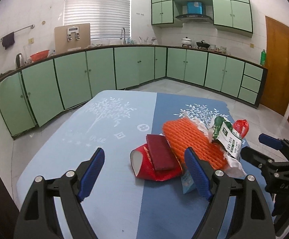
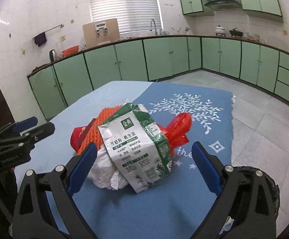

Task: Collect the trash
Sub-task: 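Move both tools back over the remaining trash on the table, then close the right tool on the green-and-white carton and lift it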

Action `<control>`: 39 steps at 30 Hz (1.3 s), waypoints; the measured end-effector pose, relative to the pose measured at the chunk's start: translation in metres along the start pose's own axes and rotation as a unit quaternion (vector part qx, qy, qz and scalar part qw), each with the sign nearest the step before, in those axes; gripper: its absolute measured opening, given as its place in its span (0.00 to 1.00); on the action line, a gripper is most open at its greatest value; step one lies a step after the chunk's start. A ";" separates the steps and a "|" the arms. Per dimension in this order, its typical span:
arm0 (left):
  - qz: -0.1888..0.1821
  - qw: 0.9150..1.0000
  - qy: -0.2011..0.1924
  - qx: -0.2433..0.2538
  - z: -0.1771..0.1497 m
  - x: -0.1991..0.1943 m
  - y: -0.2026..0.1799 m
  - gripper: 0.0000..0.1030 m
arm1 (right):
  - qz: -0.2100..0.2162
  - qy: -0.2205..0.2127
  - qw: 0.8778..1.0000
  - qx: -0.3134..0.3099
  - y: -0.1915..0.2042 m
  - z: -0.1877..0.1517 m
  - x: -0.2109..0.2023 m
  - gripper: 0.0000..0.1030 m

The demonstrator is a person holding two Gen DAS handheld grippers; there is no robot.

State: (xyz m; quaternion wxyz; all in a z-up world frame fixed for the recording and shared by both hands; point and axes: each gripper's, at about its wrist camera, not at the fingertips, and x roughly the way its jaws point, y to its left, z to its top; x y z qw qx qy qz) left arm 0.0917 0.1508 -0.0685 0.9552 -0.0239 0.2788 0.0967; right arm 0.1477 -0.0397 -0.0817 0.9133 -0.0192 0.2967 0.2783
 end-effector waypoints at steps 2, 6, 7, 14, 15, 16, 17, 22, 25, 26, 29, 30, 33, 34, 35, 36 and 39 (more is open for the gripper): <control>0.000 1.000 0.002 -0.001 0.000 0.002 0.000 0.78 | 0.004 0.004 1.000 -0.004 0.000 0.000 0.003 0.90; 0.000 1.000 0.010 -0.004 -0.001 0.009 0.002 0.78 | 0.014 0.015 1.000 -0.013 -0.001 -0.001 0.011 0.90; 0.000 1.000 0.011 -0.005 -0.002 0.011 0.002 0.78 | 0.017 0.017 1.000 -0.014 -0.002 -0.001 0.012 0.90; 0.002 1.000 0.019 -0.004 -0.002 0.019 0.000 0.78 | 0.038 0.028 0.999 -0.022 -0.003 0.000 0.023 0.84; 0.003 1.000 0.020 -0.004 -0.002 0.021 0.000 0.78 | 0.042 0.031 0.998 -0.023 -0.003 0.000 0.026 0.82; 0.003 1.000 0.021 -0.004 -0.002 0.022 0.001 0.78 | 0.047 0.036 0.998 -0.022 -0.003 0.001 0.028 0.78; 0.004 1.000 0.022 -0.005 -0.002 0.022 0.001 0.78 | 0.049 0.037 0.998 -0.022 -0.003 0.001 0.029 0.77; 0.006 1.000 0.029 -0.008 -0.003 0.028 0.002 0.78 | 0.057 0.034 0.998 -0.020 -0.005 0.000 0.029 0.76; 0.006 0.999 0.031 -0.007 -0.004 0.028 0.001 0.78 | 0.066 0.025 0.997 -0.019 -0.006 0.003 0.022 0.54; 0.006 0.999 0.031 -0.007 -0.003 0.028 0.000 0.78 | 0.067 0.024 0.997 -0.018 -0.007 0.004 0.020 0.51; 0.003 1.000 0.030 -0.007 -0.003 0.026 -0.002 0.78 | 0.066 0.027 0.997 -0.018 -0.007 0.004 0.017 0.54; 0.002 1.000 0.029 -0.006 -0.003 0.026 -0.003 0.78 | 0.065 0.029 0.997 -0.017 -0.007 0.003 0.017 0.56; 0.001 1.000 0.026 -0.006 -0.004 0.023 -0.004 0.78 | 0.057 0.026 0.998 -0.013 -0.006 0.002 0.017 0.61; 0.001 1.000 0.027 -0.006 -0.004 0.023 -0.004 0.78 | 0.048 0.025 0.998 -0.011 -0.007 0.002 0.018 0.64; 0.000 1.000 0.028 -0.006 -0.004 0.023 -0.004 0.78 | 0.041 0.024 0.999 -0.009 -0.007 0.002 0.018 0.66; 0.000 1.000 0.028 -0.006 -0.004 0.023 -0.004 0.78 | 0.036 0.022 0.999 -0.008 -0.008 0.002 0.018 0.66; -0.002 1.000 0.027 -0.005 -0.003 0.022 -0.005 0.78 | 0.026 0.020 0.999 0.008 -0.016 0.001 0.015 0.66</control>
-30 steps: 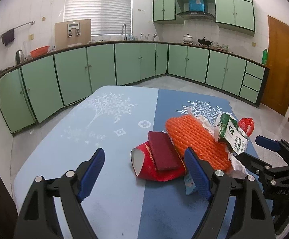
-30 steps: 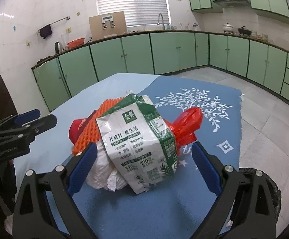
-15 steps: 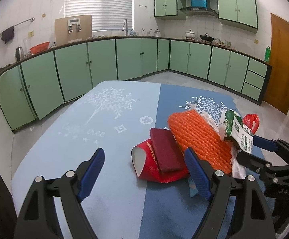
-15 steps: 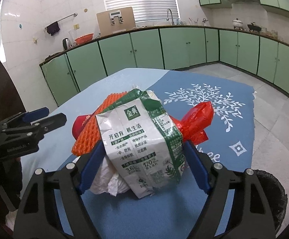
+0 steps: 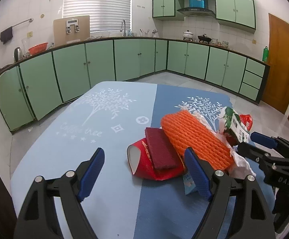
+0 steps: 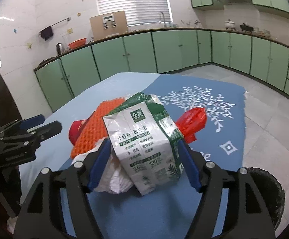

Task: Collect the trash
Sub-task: 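Close the right tool on the green-and-white carton and lift it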

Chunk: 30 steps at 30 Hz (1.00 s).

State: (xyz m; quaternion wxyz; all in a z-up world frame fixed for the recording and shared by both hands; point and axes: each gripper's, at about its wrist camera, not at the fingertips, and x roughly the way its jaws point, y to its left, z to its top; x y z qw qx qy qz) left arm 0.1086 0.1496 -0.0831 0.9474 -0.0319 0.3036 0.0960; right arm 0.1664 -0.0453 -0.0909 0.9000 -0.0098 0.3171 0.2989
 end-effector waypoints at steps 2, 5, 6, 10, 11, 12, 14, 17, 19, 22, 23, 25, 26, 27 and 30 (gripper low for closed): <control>-0.001 1.000 0.000 0.001 0.000 0.001 -0.001 0.78 | -0.002 0.001 1.000 0.015 -0.009 -0.001 -0.002 0.66; -0.005 1.000 0.001 0.000 0.000 0.002 -0.004 0.78 | -0.012 0.005 1.000 0.026 -0.019 -0.005 -0.004 0.66; -0.006 1.000 0.002 0.001 -0.001 0.002 -0.005 0.78 | -0.018 0.008 0.999 0.027 -0.022 -0.007 -0.004 0.66; -0.012 1.000 0.003 0.005 -0.001 0.003 -0.011 0.78 | -0.010 0.016 0.999 0.032 -0.027 -0.008 0.001 0.67; -0.013 1.000 0.003 0.006 -0.001 0.004 -0.013 0.78 | -0.010 0.017 0.999 0.031 -0.026 -0.007 0.003 0.71; -0.013 1.000 0.003 0.007 0.000 0.004 -0.013 0.78 | -0.010 0.016 0.999 0.028 -0.026 -0.006 0.004 0.73; -0.012 1.000 0.002 0.008 0.000 0.004 -0.013 0.78 | -0.001 0.015 1.000 0.019 -0.025 -0.004 0.008 0.77; -0.010 1.000 0.004 0.004 0.000 0.006 -0.010 0.78 | 0.016 0.025 1.000 0.010 -0.022 -0.002 0.017 0.78; -0.008 1.000 0.005 0.002 0.000 0.007 -0.009 0.78 | 0.023 0.029 0.999 0.005 -0.021 -0.001 0.022 0.79; -0.008 1.000 0.009 0.001 -0.001 0.010 -0.009 0.78 | 0.034 0.035 0.999 0.011 -0.023 0.002 0.030 0.79; -0.007 1.000 0.009 0.001 -0.001 0.011 -0.008 0.78 | 0.039 0.038 0.998 0.013 -0.024 0.003 0.032 0.79; -0.007 1.000 0.011 0.000 -0.001 0.012 -0.007 0.78 | 0.046 0.042 0.998 0.008 -0.023 0.003 0.034 0.74; -0.007 1.000 0.012 0.000 -0.001 0.013 -0.007 0.78 | 0.046 0.042 0.998 0.007 -0.021 0.003 0.034 0.73; -0.007 1.000 0.013 -0.002 -0.001 0.014 -0.006 0.78 | 0.046 0.041 0.998 0.004 -0.020 0.003 0.033 0.72; -0.007 1.000 0.013 -0.005 -0.001 0.015 -0.005 0.78 | 0.042 0.037 0.998 -0.003 -0.017 0.003 0.027 0.71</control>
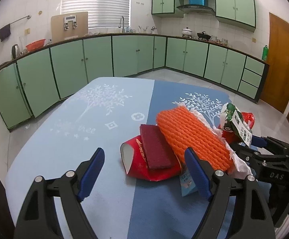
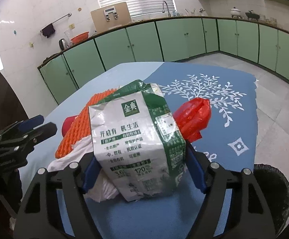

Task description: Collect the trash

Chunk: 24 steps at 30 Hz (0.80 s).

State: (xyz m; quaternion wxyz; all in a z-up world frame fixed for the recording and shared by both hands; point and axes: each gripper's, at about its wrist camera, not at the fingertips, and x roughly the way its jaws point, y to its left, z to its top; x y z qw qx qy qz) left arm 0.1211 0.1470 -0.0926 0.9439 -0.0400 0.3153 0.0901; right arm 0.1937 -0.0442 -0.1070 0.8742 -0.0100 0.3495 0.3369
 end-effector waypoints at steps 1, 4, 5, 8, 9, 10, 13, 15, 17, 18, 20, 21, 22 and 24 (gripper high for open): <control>0.000 1.000 0.000 0.001 0.000 0.000 0.000 0.78 | 0.000 -0.005 1.000 0.001 0.001 0.000 -0.004 0.70; -0.002 1.000 -0.005 0.001 0.002 -0.003 -0.002 0.78 | 0.004 -0.016 1.000 0.006 0.002 0.000 -0.015 0.70; -0.003 1.000 -0.007 0.001 0.002 -0.005 -0.003 0.78 | 0.004 -0.020 1.000 0.005 0.004 0.000 -0.020 0.70; -0.007 1.000 -0.015 0.002 0.004 -0.010 -0.005 0.78 | 0.007 -0.028 1.000 0.002 0.007 0.001 -0.032 0.69; -0.007 1.000 -0.017 0.002 0.004 -0.012 -0.006 0.78 | 0.008 -0.030 1.000 0.001 0.008 0.002 -0.035 0.68; -0.008 1.000 -0.019 0.003 0.005 -0.014 -0.007 0.78 | 0.009 -0.030 1.000 0.000 0.010 0.001 -0.039 0.68; -0.012 1.000 -0.023 0.004 0.005 -0.019 -0.010 0.78 | 0.010 -0.028 1.000 -0.002 0.013 -0.002 -0.049 0.68; -0.014 1.000 -0.025 0.004 0.004 -0.021 -0.012 0.78 | 0.005 -0.028 1.000 0.001 0.014 -0.008 -0.056 0.68; -0.016 1.000 -0.024 0.005 0.004 -0.022 -0.013 0.78 | -0.002 -0.032 0.999 0.013 0.011 -0.014 -0.064 0.67; -0.019 1.000 -0.023 0.005 0.002 -0.023 -0.015 0.78 | -0.004 -0.034 0.999 0.019 0.009 -0.016 -0.068 0.67; -0.025 0.999 -0.019 0.006 0.000 -0.023 -0.019 0.78 | -0.010 -0.041 0.999 0.034 0.004 -0.021 -0.077 0.67; -0.028 0.999 -0.018 0.007 -0.001 -0.023 -0.021 0.78 | -0.014 -0.043 0.998 0.038 0.002 -0.022 -0.079 0.67; -0.031 0.999 -0.017 0.008 -0.001 -0.024 -0.023 0.78 | -0.018 -0.044 0.998 0.043 -0.002 -0.024 -0.082 0.67; -0.037 0.999 -0.017 0.013 -0.003 -0.025 -0.028 0.78 | -0.023 -0.047 0.997 0.053 -0.007 -0.027 -0.087 0.67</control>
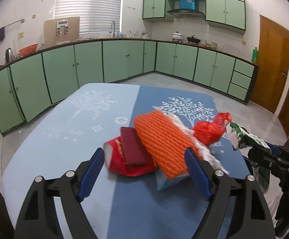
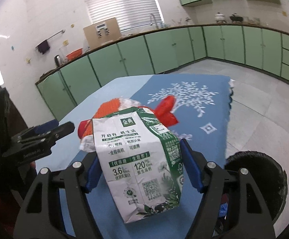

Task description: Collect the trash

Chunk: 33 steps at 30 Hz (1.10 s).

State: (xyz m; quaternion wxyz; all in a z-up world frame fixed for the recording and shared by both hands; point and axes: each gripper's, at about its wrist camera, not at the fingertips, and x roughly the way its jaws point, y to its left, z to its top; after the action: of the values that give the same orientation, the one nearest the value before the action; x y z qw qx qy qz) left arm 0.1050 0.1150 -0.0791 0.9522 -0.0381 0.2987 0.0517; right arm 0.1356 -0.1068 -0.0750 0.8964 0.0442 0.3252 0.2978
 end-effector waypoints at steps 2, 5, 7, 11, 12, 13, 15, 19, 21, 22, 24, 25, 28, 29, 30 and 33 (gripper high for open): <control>-0.007 1.000 0.002 0.005 -0.001 -0.001 -0.006 0.78 | -0.005 -0.002 1.000 0.005 -0.006 -0.001 -0.003 0.66; -0.022 1.000 0.007 0.011 -0.004 0.001 -0.016 0.78 | -0.012 -0.004 1.000 0.010 -0.013 -0.003 -0.006 0.65; -0.034 0.999 0.010 0.016 -0.005 0.003 -0.025 0.78 | -0.015 -0.005 1.000 0.013 -0.017 -0.004 -0.007 0.65; -0.054 0.998 0.018 0.019 -0.005 0.010 -0.038 0.78 | -0.022 -0.005 1.000 0.021 -0.025 -0.005 -0.007 0.65; -0.057 0.998 0.019 0.018 -0.005 0.012 -0.039 0.77 | -0.023 -0.005 0.999 0.024 -0.028 -0.006 -0.007 0.65; -0.060 0.998 0.021 0.018 -0.004 0.014 -0.042 0.76 | -0.025 -0.005 0.999 0.026 -0.030 -0.006 -0.007 0.65; -0.069 0.997 0.024 0.020 -0.004 0.017 -0.047 0.74 | -0.028 -0.006 0.999 0.030 -0.034 -0.006 -0.007 0.65; -0.079 0.996 0.036 0.030 -0.002 0.030 -0.059 0.58 | -0.033 -0.007 0.999 0.035 -0.040 -0.006 -0.007 0.65; -0.082 0.995 0.046 0.033 -0.003 0.037 -0.064 0.47 | -0.037 -0.008 0.999 0.036 -0.042 -0.007 -0.008 0.65; -0.081 0.995 0.049 0.035 -0.004 0.039 -0.067 0.42 | -0.037 -0.008 0.999 0.037 -0.043 -0.007 -0.008 0.65; -0.077 0.995 0.051 0.042 -0.004 0.041 -0.072 0.33 | -0.039 -0.009 0.998 0.038 -0.046 -0.007 -0.009 0.65; -0.074 0.995 0.051 0.046 -0.005 0.041 -0.074 0.21 | -0.040 -0.010 0.998 0.039 -0.045 -0.007 -0.009 0.65; -0.072 0.995 0.049 0.048 -0.007 0.041 -0.078 0.09 | -0.041 -0.013 0.998 0.041 -0.046 -0.008 -0.012 0.65; -0.072 0.995 0.048 0.048 -0.007 0.040 -0.078 0.03 | -0.041 -0.014 0.998 0.042 -0.046 -0.008 -0.012 0.65; -0.072 0.995 0.046 0.046 -0.007 0.038 -0.077 0.01 | -0.041 -0.016 0.998 0.042 -0.046 -0.008 -0.013 0.65; -0.074 0.996 0.038 0.042 -0.006 0.030 -0.074 0.00 | -0.040 -0.020 0.998 0.041 -0.043 -0.008 -0.016 0.65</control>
State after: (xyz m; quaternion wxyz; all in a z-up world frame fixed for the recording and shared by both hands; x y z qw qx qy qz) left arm 0.1353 0.0428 -0.0979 0.9420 -0.0226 0.3332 -0.0333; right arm 0.1427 -0.1523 -0.0843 0.9114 0.0737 0.3204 0.2477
